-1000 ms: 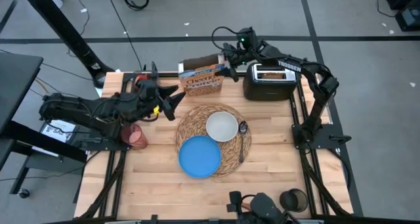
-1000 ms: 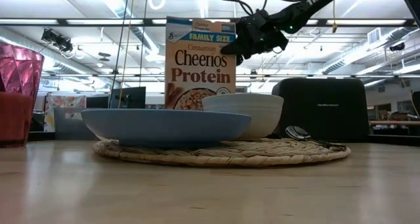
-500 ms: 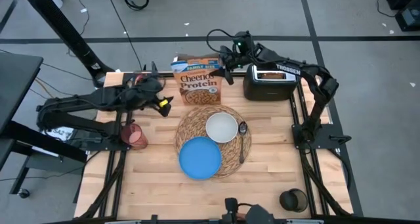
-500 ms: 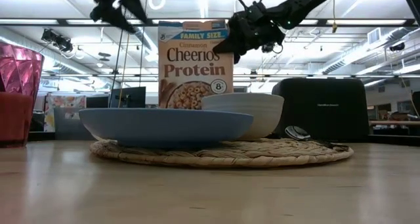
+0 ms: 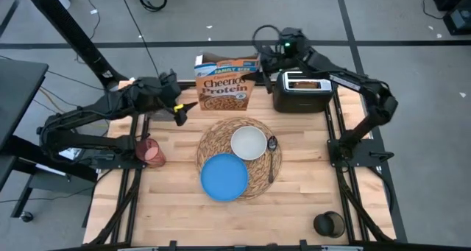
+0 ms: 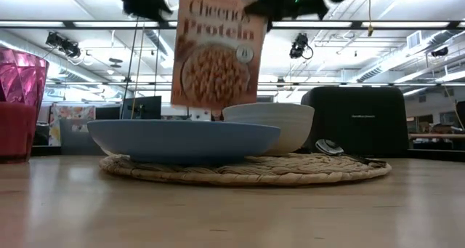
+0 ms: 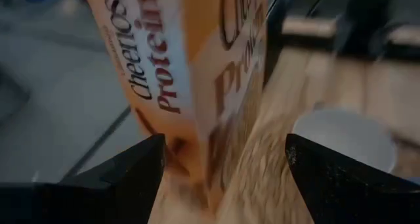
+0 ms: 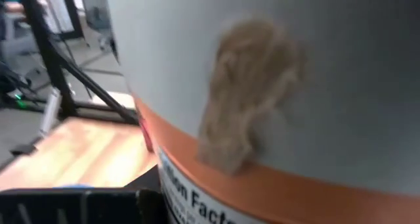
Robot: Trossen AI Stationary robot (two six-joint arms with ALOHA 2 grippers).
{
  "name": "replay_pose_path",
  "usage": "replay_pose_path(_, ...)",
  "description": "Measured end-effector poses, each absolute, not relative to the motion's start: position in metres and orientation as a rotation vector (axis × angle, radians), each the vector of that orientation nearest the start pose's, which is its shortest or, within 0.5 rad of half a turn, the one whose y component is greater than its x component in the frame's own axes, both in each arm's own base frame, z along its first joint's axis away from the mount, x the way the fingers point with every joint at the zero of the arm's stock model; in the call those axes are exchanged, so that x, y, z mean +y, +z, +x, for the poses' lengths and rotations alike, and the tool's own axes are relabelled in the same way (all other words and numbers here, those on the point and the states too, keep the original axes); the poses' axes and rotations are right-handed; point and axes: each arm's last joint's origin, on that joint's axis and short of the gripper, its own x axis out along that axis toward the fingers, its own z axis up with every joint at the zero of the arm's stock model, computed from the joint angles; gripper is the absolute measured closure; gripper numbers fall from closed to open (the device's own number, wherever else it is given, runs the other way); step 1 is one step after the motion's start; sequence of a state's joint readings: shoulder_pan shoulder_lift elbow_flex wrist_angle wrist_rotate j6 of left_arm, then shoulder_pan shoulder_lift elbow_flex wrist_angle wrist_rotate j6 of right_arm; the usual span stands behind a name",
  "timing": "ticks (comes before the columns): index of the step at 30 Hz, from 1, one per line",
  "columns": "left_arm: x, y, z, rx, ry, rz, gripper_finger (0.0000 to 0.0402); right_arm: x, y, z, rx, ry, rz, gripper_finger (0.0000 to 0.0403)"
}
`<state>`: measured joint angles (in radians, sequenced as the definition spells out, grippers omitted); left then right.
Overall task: Arrange a breakfast setting
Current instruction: Pour the cereal into the white bowl
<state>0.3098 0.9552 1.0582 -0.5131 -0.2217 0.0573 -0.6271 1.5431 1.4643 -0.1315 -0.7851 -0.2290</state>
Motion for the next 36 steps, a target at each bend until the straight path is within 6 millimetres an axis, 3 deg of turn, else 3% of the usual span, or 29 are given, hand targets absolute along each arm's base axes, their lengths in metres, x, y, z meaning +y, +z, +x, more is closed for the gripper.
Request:
replay_pose_path(8,0.066,0.387,0.190,0.183,0.444,0.042,0.0083,-0.150,0.434,0.258,0.049,0.243,-0.118,0.0277)
replay_pose_path(16,0.052,0.383,0.231,0.091,0.244,0.008,0.0083,-0.123,0.457,0.236,-0.012,0.317,-0.158,0.0278)
replay_pose_path(27,0.043,0.382,0.267,-0.065,0.181,0.052,0.0083,-0.105,0.467,0.218,-0.024,0.399,-0.145,0.0299)
replay_pose_path(36,0.040,0.372,0.291,-0.126,0.163,-0.001,0.0097,-0.110,0.458,0.231,0.014,0.386,-0.109,0.0342)
